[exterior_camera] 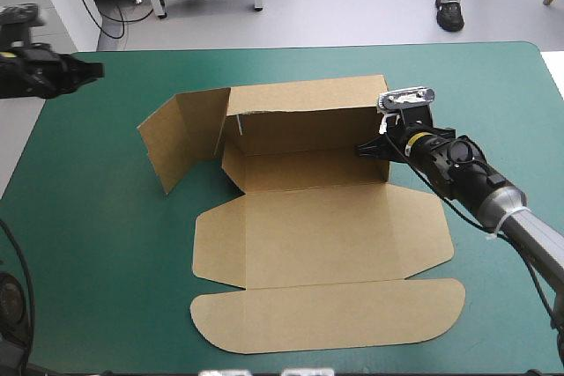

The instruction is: Fold the box

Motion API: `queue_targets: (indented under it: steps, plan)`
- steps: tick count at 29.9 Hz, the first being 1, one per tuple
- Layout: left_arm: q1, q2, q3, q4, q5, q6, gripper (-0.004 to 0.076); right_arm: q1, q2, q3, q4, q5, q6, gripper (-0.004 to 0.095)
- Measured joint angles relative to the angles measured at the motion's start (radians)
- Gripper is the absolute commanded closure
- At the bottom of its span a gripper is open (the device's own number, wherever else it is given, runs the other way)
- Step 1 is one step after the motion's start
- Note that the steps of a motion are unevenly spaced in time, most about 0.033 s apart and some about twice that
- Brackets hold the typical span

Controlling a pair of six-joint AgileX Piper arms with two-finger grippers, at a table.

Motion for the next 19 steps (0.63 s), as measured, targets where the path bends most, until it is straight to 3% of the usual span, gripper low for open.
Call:
queue_targets:
  steps: [7, 19]
  plan:
    - [0.294, 0.0, 0.13, -0.145, -0.032, -0.126, 0.0732, 0.0, 0.0, 0.0, 0.0, 0.002, 0.0, 0.0914]
    - [0.339, 0.0, 0.32, -0.265, -0.109, -0.126, 0.0732, 0.0, 0.0, -0.01, 0.004, 0.066, 0.0, 0.0915]
